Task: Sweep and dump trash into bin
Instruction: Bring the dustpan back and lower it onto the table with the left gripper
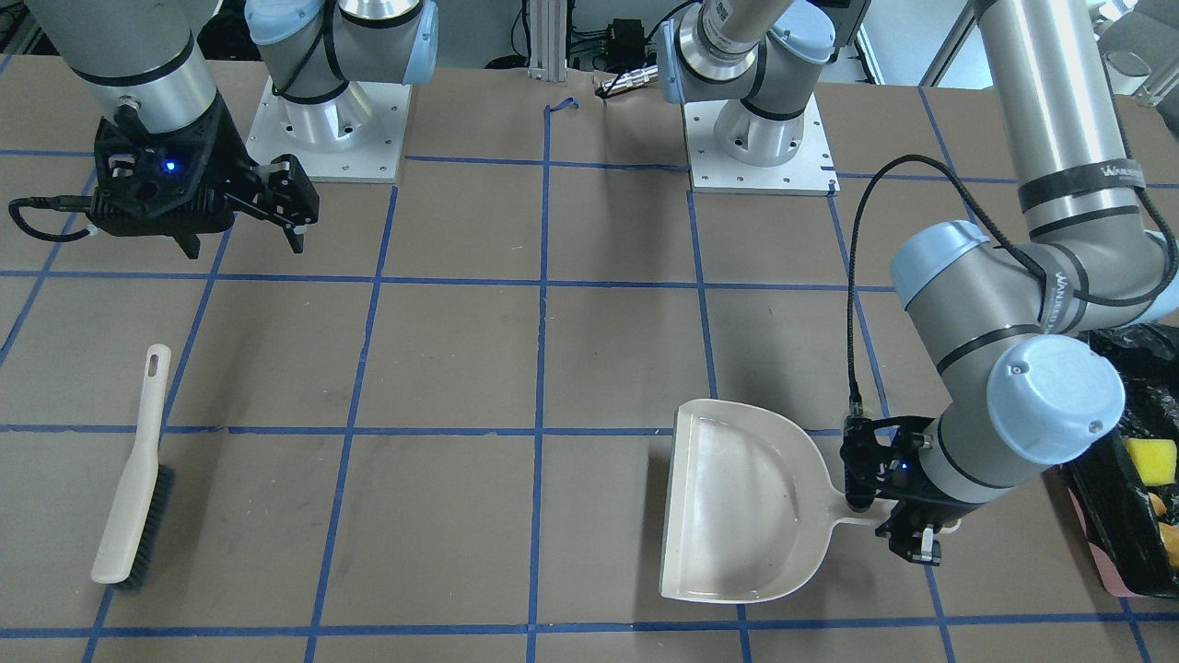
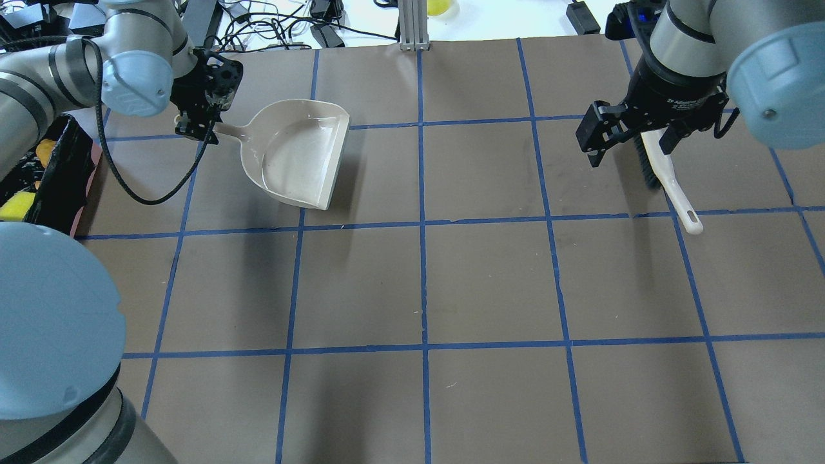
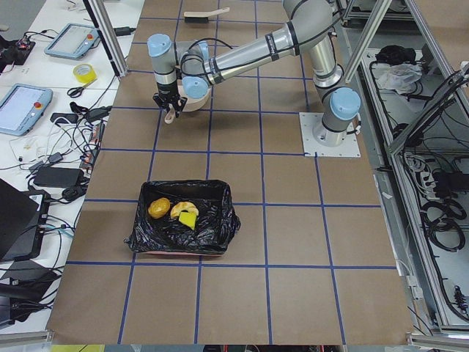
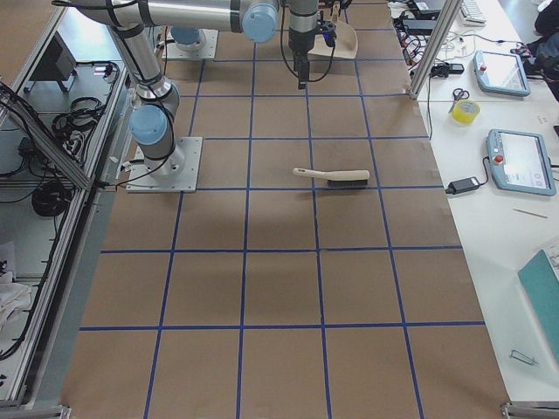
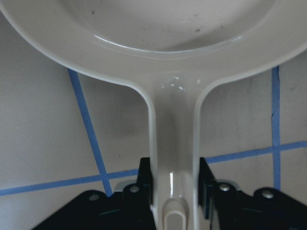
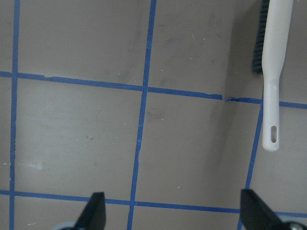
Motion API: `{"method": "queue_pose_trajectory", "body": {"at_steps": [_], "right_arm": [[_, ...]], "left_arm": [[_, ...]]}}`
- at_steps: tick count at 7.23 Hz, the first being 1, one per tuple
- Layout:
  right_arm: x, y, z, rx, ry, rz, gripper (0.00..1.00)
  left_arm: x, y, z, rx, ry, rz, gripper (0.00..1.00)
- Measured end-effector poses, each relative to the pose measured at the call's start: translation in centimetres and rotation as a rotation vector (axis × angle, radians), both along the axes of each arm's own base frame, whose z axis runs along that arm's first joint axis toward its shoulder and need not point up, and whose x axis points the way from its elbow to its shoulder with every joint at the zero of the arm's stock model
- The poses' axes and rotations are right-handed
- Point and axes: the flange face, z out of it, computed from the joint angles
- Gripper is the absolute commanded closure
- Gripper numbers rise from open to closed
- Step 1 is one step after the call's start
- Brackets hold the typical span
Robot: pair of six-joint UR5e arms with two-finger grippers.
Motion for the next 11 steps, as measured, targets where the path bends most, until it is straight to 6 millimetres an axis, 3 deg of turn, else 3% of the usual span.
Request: {"method": "queue_pose_trajectory", "body": {"at_steps": [5, 11], "right_arm": [[0.0, 0.0, -0.1, 0.003, 0.000, 0.000, 0.00], [0.0, 0.1, -0.7, 0.014, 0.002, 0.007, 0.00]], "left_arm": [[-1.2, 0.8, -2.7, -0.007, 0.028, -0.001, 1.00], [0.0, 0.3, -4.2, -0.024, 0.025, 0.018, 1.00]]}}
